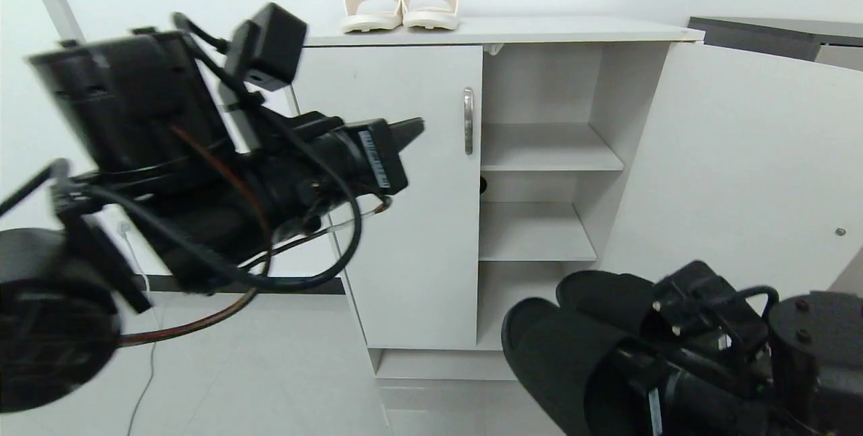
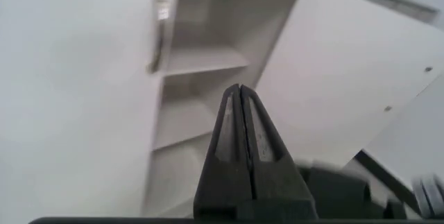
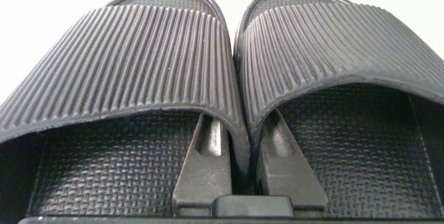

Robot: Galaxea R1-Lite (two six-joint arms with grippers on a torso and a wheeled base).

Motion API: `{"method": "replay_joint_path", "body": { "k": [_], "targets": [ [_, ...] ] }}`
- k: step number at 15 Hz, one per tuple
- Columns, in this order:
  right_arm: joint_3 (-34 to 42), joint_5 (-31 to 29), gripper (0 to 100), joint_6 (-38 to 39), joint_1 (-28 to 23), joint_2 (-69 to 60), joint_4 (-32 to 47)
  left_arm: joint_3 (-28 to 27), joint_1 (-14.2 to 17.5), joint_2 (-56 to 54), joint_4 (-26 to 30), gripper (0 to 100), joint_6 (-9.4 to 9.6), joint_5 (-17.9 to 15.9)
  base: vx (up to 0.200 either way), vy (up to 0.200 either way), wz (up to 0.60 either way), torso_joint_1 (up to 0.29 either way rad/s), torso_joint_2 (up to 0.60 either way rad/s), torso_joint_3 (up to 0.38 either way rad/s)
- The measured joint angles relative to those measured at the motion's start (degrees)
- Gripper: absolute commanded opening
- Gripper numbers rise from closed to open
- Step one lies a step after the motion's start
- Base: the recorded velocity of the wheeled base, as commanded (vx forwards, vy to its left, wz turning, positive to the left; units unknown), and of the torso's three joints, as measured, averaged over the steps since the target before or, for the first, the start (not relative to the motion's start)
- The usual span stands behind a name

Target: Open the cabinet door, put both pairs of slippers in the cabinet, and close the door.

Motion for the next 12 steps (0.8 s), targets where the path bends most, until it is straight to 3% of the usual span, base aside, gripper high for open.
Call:
{"method": "replay_joint_path", "body": {
  "k": [3,6,9,12],
  "targets": [
    [-5.95,-6.56,0,4.3,-2.16,4.78,-0.05,7.52,3.58,-17.6,16.63,0,2.44,5.01,0.0,0.0,0.0,0.0,0.0,0.0],
    [-7.41,-8.59,0,4.74,-2.93,8.98,-3.19,16.43,13.51,-37.53,30.28,0,6.06,9.19,0.0,0.0,0.0,0.0,0.0,0.0],
    [-7.41,-8.84,0,4.79,-3.1,11.74,-4.64,27.28,26.01,-55.81,35.65,0,9.64,12.54,0.0,0.0,0.0,0.0,0.0,0.0],
    [-7.03,-8.69,0,4.85,-3.18,12.96,-4.82,38.64,33.1,-70.56,38.02,0,13.24,13.78,0.0,0.0,0.0,0.0,0.0,0.0]
  ]
}}
